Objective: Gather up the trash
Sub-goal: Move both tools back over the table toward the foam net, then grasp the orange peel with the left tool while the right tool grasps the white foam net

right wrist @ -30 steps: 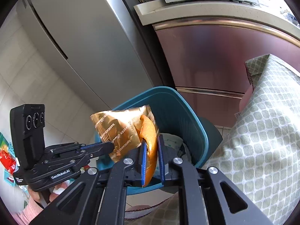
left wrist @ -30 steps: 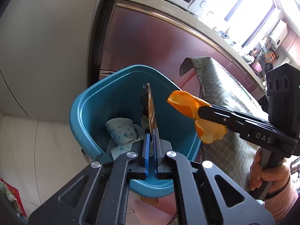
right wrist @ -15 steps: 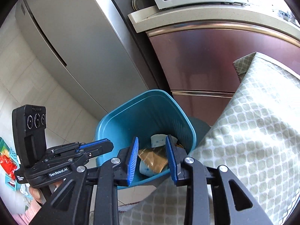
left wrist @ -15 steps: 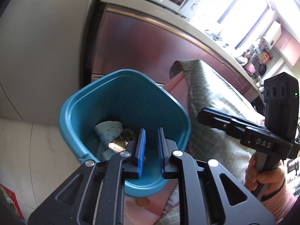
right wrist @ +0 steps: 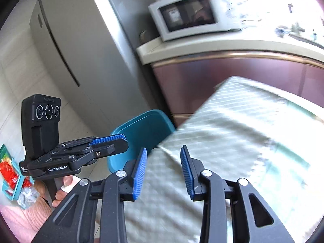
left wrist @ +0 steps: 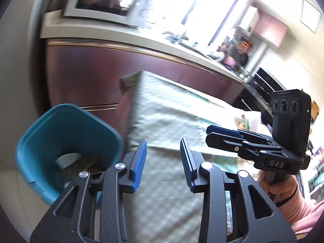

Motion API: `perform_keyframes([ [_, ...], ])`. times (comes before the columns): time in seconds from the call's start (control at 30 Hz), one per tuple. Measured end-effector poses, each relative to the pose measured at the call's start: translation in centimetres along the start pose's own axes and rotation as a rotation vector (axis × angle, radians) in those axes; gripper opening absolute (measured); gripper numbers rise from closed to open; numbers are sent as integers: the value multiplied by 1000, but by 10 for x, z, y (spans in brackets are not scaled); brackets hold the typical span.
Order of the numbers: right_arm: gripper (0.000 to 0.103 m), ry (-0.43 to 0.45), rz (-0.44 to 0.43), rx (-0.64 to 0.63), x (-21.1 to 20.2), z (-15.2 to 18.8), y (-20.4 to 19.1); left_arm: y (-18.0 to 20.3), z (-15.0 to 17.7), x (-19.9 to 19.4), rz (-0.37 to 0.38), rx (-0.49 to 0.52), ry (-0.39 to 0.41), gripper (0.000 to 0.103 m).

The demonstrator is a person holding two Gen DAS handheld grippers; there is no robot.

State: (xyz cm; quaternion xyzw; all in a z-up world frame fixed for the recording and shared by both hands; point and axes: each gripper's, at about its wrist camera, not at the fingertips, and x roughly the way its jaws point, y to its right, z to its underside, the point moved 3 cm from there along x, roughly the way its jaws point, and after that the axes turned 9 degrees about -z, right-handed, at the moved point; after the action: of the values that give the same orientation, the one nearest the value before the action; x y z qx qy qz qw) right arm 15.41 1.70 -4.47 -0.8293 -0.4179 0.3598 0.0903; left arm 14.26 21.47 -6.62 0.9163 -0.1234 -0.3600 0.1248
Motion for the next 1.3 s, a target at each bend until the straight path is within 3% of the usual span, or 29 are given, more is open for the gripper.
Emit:
perform_keyframes([
  [0.27, 43, 160, 207, 125, -115, 34, 67, 98, 1, 39, 130, 133, -71, 37],
  [0.4, 51, 232, 325, 201, -166, 47, 109, 145, 6, 62, 171, 190, -116, 37],
  [0.5, 52, 272, 413, 244, -199, 53, 145, 177, 7, 84, 199, 228, -145, 37],
  [0.63, 67, 311, 505, 294, -229, 61, 187, 214, 8, 113, 219, 256, -185, 37],
  [0.83, 69, 294, 547, 338, -241, 66, 236, 263, 9, 150, 235, 284, -238, 37],
  [1.17, 71, 234, 534, 301, -220, 60, 254, 303, 4, 194, 240, 288, -292, 41],
  [1.3, 47, 228, 519, 292, -219, 63, 251, 312, 3, 201, 250, 292, -298, 45],
])
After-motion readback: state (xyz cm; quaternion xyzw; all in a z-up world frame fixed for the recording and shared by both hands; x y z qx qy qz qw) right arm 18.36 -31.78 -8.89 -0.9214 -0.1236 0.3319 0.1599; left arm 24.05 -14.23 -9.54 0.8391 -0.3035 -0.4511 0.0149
